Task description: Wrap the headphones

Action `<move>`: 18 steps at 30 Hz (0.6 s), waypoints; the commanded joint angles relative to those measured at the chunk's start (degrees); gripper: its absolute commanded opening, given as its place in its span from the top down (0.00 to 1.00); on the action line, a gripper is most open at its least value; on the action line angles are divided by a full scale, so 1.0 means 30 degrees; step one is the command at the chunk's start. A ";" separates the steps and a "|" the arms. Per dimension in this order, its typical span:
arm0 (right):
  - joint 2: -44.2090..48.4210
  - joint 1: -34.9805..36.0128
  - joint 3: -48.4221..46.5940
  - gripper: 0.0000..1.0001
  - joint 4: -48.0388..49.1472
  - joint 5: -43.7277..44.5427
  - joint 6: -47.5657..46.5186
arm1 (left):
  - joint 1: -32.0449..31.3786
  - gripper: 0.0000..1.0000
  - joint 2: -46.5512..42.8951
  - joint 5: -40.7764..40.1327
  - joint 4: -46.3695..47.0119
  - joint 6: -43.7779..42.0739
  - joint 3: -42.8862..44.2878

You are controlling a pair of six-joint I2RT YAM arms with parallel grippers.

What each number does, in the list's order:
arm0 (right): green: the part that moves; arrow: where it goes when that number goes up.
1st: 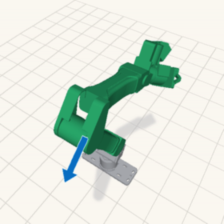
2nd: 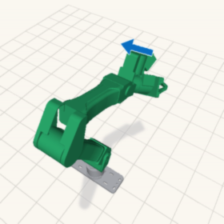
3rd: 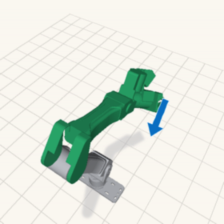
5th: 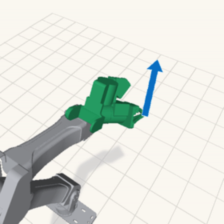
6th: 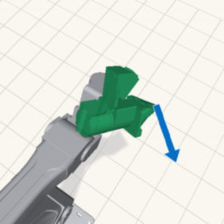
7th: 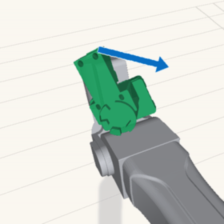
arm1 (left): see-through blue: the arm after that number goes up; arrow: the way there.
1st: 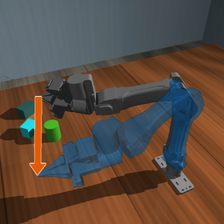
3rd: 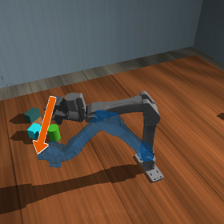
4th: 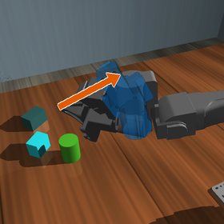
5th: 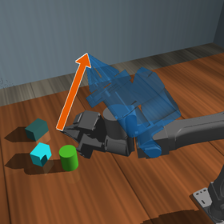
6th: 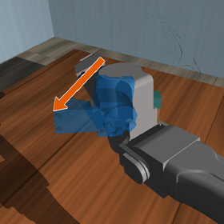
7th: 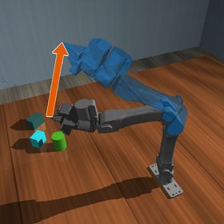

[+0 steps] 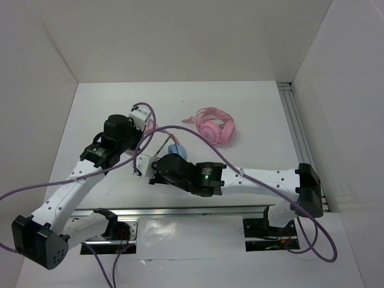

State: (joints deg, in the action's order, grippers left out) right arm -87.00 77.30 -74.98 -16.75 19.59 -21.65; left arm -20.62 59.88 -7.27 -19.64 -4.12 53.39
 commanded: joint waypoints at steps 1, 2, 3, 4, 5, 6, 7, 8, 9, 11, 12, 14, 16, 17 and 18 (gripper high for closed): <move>0.0495 0.0162 -0.0993 0.98 -0.1154 0.2370 -0.1133 | -0.0187 1.00 -0.1409 0.4725 0.0835 -0.1439 0.0252; 0.0495 0.0162 -0.0529 0.98 -0.1154 0.2810 -0.1365 | -0.0187 1.00 -0.1414 0.5172 0.0311 -0.1671 0.0252; 0.0495 0.0162 -0.0321 0.98 -0.0893 0.3626 -0.1629 | -0.0390 1.00 -0.1704 0.5669 -0.0042 -0.2051 0.0078; 0.0669 0.0162 -0.0087 0.98 -0.0716 0.4127 -0.1631 | -0.0392 1.00 -0.1707 0.6022 -0.0394 -0.2054 0.0076; 0.0670 0.0162 0.0553 0.98 0.0156 0.4713 -0.1921 | -0.0624 1.00 -0.1939 0.6287 -0.0745 -0.2315 0.0076; 0.0931 0.0162 0.0879 0.98 0.0454 0.5617 -0.2301 | -0.0626 1.00 -0.1941 0.6290 -0.1503 -0.2318 0.0076; 0.1195 0.0336 0.1259 0.96 0.0951 0.6178 -0.2537 | -0.0626 1.00 -0.1941 0.6290 -0.1945 -0.2318 0.0308; 0.1198 0.0338 0.1640 0.95 0.1884 0.6676 -0.2771 | -0.0800 1.00 -0.1738 0.6116 -0.2356 -0.2492 0.0658; 0.1198 0.0338 0.2137 0.95 0.2125 0.7493 -0.3151 | -0.0802 1.00 -0.1736 0.5940 -0.2650 -0.2494 0.0662; 0.1374 0.0338 0.2521 0.95 0.2972 0.8289 -0.3416 | -0.0802 1.00 -0.1736 0.6402 -0.3032 -0.2699 0.0838; 0.1374 0.0338 0.2958 0.94 0.3325 0.8612 -0.3621 | -0.1005 1.00 -0.1910 0.7074 -0.3034 -0.3163 0.0838; 0.1374 0.0338 0.3487 0.94 0.4784 1.0134 -0.4557 | -0.1007 1.00 -0.2115 0.8188 -0.3034 -0.3548 0.0664; 0.1374 0.0338 0.4190 0.88 0.5638 1.1189 -0.5582 | -0.1007 1.00 -0.2293 0.8484 -0.3034 -0.4072 0.0662; 0.1374 0.0338 0.4454 0.84 0.6571 1.1512 -0.5905 | -0.1007 1.00 -0.2293 0.8748 -0.3208 -0.4250 0.0662; 0.1374 0.0048 0.4456 0.82 0.6580 1.1515 -0.5909 | -0.1210 1.00 -0.2293 0.8954 -0.3210 -0.4252 0.0662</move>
State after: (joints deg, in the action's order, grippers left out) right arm -84.93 78.61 -62.65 -4.56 46.00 -35.66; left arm -23.20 55.42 12.71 -30.87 -13.65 53.10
